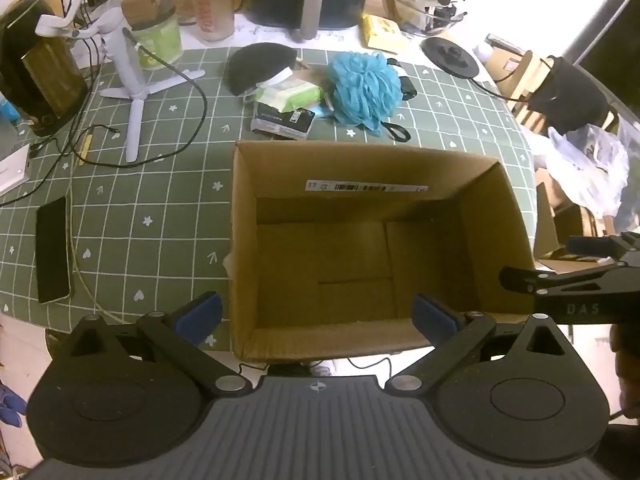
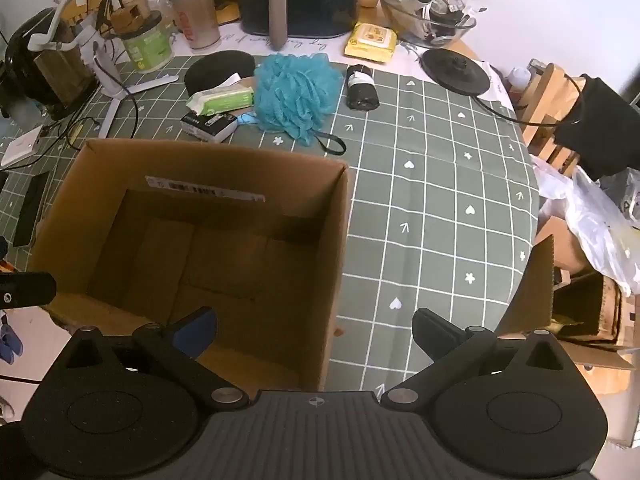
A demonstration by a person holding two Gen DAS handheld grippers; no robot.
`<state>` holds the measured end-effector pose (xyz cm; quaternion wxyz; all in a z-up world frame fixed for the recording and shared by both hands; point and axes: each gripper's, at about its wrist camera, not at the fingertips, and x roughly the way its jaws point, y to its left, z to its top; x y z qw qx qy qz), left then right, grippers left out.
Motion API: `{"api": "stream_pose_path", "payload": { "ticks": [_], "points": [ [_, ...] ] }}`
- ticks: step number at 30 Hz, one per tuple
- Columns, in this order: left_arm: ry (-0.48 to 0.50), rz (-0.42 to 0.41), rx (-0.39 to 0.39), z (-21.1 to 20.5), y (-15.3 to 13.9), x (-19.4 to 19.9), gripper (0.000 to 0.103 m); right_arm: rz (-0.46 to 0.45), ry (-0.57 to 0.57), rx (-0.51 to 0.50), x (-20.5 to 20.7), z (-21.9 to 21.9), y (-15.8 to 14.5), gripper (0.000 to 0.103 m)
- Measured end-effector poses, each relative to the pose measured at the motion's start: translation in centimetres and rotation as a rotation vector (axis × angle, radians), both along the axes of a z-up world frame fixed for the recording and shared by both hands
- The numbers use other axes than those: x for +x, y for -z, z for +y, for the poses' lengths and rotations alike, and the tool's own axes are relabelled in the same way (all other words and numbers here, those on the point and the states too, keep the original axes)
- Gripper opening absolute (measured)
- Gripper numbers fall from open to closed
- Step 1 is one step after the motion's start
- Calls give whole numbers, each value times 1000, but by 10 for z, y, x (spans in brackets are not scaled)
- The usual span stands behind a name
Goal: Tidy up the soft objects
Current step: 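Move both tools from the cardboard box toward the items on the mat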
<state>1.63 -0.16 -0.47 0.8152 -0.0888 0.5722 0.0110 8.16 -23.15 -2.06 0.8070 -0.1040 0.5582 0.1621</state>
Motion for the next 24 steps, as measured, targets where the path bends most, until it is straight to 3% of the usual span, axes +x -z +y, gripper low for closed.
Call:
{"api": "stream_pose_path", "payload": {
  "ticks": [15,24],
  "points": [
    [34,-28,36,11,-3,32,103,-65,16,-25,27,-8,-5,103],
    [56,-48,54,24,-3,54,103,-49,26,21,51,-22,-2,103]
  ]
}}
